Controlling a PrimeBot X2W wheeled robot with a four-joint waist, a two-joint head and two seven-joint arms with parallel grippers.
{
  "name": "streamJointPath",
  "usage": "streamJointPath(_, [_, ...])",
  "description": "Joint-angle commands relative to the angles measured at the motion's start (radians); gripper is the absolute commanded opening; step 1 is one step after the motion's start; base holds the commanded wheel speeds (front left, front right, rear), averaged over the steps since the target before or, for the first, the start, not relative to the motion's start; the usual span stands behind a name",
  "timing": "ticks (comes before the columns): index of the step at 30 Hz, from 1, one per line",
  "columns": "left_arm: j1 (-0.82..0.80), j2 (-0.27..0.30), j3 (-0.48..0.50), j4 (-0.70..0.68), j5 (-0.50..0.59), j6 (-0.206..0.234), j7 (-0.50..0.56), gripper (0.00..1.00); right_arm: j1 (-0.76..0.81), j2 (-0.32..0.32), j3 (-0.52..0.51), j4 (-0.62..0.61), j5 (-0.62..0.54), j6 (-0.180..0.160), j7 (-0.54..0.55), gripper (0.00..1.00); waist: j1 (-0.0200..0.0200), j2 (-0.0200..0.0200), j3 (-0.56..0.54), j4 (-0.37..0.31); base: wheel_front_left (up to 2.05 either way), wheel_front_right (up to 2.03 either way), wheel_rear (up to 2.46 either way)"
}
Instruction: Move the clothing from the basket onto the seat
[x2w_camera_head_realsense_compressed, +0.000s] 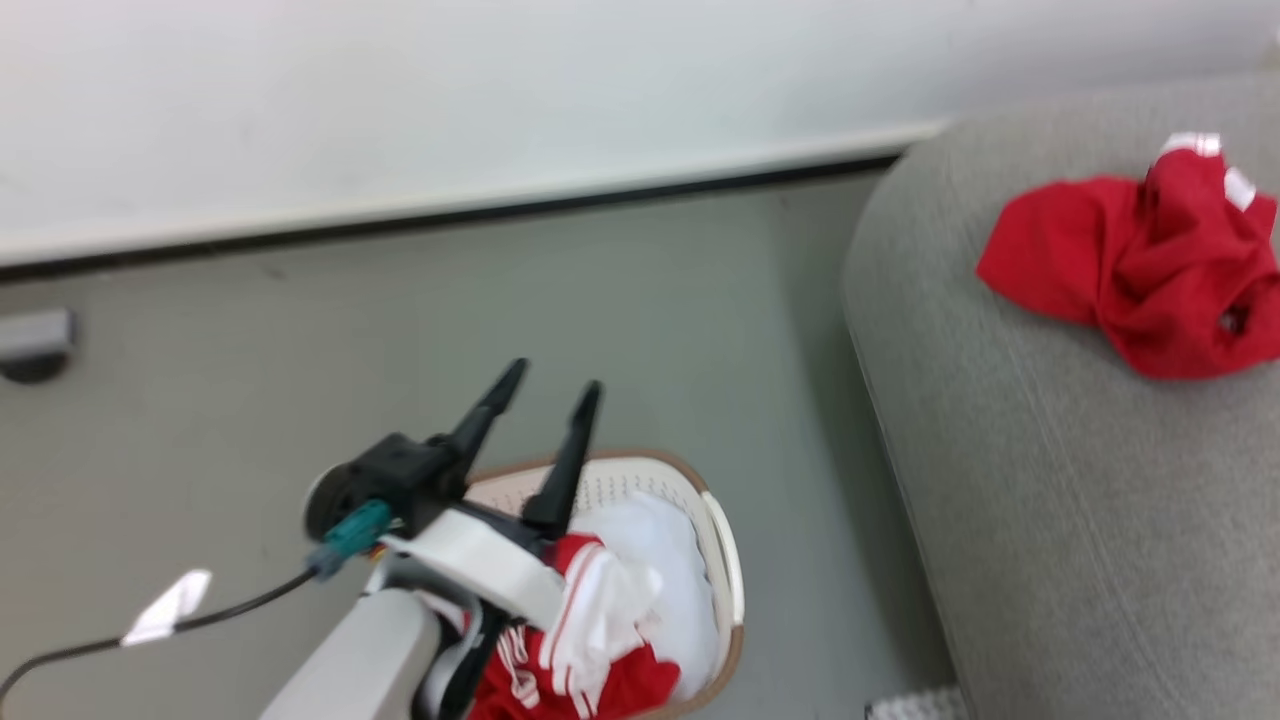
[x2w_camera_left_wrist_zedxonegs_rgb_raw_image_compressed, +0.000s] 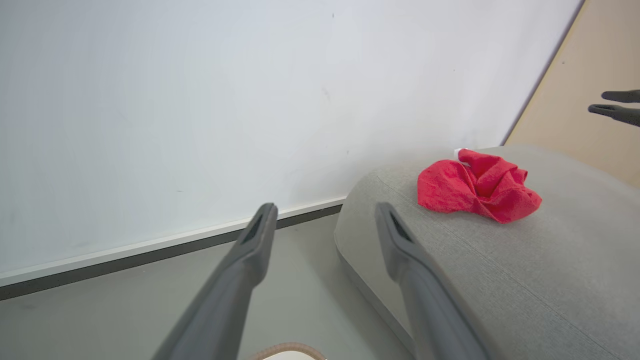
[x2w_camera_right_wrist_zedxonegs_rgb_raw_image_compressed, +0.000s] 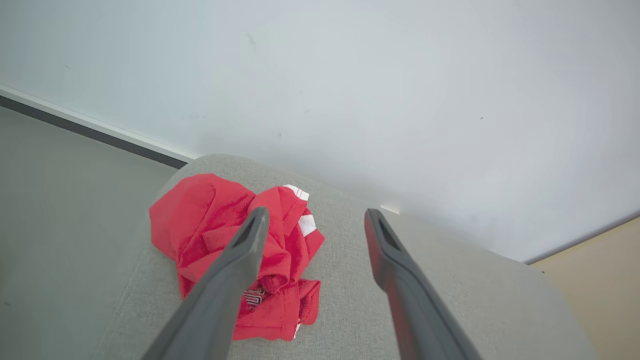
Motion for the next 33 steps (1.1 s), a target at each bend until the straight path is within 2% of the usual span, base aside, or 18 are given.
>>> streamJointPath(1, [0.028,0.010,0.018,-0.010,-0.006,0.006,-0.001,1.00,0.028,-0.012,-0.008,-0.017,0.006,-0.003,-0.016,1.00,0.0002,0.0000,-0.089,0.048,0.00,0.00,0.00])
streamJointPath(4, [0.074,0.022,0.079,-0.035,0.003,0.026,-0.001,1.00,0.079,-0.001,-0.039,-0.069,0.002,-0.003,-0.059,1.00,0.0002,0.0000,-0.134,0.067,0.00,0.00,0.00])
streamJointPath(8, [0.149,0.029,0.158,-0.065,0.015,0.046,-0.001,1.00,0.174,0.050,-0.123,-0.131,0.007,-0.002,-0.119,1.00,0.0002,0.0000,-0.178,0.083,0.00,0.00,0.00])
streamJointPath(11, [0.204,0.025,0.217,-0.082,0.022,0.053,-0.001,1.00,0.255,0.084,-0.201,-0.177,-0.020,-0.002,-0.145,1.00,0.0002,0.0000,-0.200,0.094,0.00,0.00,0.00])
streamJointPath(15, [0.275,0.006,0.290,-0.102,0.046,0.054,-0.001,1.00,0.394,0.164,-0.333,-0.246,-0.071,-0.002,-0.163,1.00,0.0002,0.0000,-0.224,0.106,0.00,0.00,0.00])
streamJointPath(21, [0.348,-0.035,0.370,-0.118,0.096,0.037,-0.001,1.00,0.623,0.327,-0.579,-0.405,-0.194,-0.002,-0.168,1.00,0.0002,0.0000,-0.235,0.125,0.00,0.00,0.00])
streamJointPath(22, [0.348,-0.035,0.370,-0.118,0.096,0.037,-0.001,1.00,0.623,0.327,-0.579,-0.405,-0.194,-0.002,-0.168,1.00,0.0002,0.0000,-0.235,0.125,0.00,0.00,0.00])
streamJointPath(26, [0.383,-0.074,0.420,-0.128,0.131,0.021,-0.001,1.00,0.767,0.452,-0.706,-0.517,-0.279,-0.002,-0.168,1.00,0.0002,0.0000,-0.235,0.133,0.00,0.00,0.00])
streamJointPath(29, [0.408,-0.108,0.457,-0.137,0.164,0.002,-0.001,1.00,0.841,0.529,-0.747,-0.560,-0.313,-0.002,-0.167,1.00,0.0002,0.0000,-0.232,0.135,0.00,0.00,0.00])
streamJointPath(33, [0.433,-0.144,0.492,-0.125,0.192,-0.029,-0.001,1.00,0.886,0.581,-0.736,-0.582,-0.352,-0.002,-0.167,1.00,0.0002,0.0000,-0.226,0.134,0.00,0.00,0.00])
